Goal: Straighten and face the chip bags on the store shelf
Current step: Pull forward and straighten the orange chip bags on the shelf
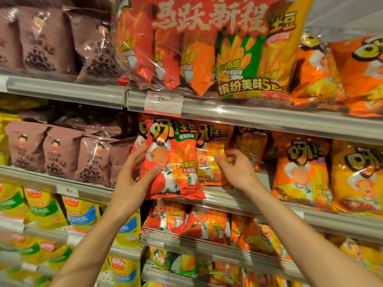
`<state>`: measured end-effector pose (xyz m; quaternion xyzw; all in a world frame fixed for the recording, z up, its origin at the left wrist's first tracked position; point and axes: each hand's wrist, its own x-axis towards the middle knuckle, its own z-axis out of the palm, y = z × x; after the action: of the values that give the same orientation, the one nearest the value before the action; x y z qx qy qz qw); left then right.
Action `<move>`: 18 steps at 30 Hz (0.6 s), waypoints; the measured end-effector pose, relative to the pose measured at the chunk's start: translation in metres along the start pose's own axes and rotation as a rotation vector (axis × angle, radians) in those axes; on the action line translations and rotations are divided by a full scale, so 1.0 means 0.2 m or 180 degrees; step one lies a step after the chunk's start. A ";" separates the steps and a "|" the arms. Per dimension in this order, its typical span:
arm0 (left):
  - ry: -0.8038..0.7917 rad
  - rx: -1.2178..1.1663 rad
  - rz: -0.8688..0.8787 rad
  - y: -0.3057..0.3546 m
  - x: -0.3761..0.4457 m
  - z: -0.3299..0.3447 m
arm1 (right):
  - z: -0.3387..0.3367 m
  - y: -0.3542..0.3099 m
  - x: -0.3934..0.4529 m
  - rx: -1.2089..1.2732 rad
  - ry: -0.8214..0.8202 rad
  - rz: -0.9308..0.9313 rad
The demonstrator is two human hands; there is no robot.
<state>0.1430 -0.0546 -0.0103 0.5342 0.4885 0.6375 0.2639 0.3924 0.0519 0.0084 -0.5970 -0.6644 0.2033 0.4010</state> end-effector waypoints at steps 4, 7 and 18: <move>-0.0076 0.0043 0.0034 -0.02 0.02 0.04 | -0.13 0.02 0.00 -0.0360 0.0363 -0.0065; -0.0148 0.0108 0.0007 -0.04 0.05 0.09 | -0.26 0.08 -0.01 -0.0525 0.0677 -0.0103; -0.0455 0.0795 0.0319 -0.06 0.22 0.36 | -0.42 0.31 -0.17 -0.0500 0.1513 -0.0005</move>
<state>0.1954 0.0113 -0.0059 0.6305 0.5167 0.5445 0.1973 0.4951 0.0156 0.0017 -0.6569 -0.5657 0.0046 0.4985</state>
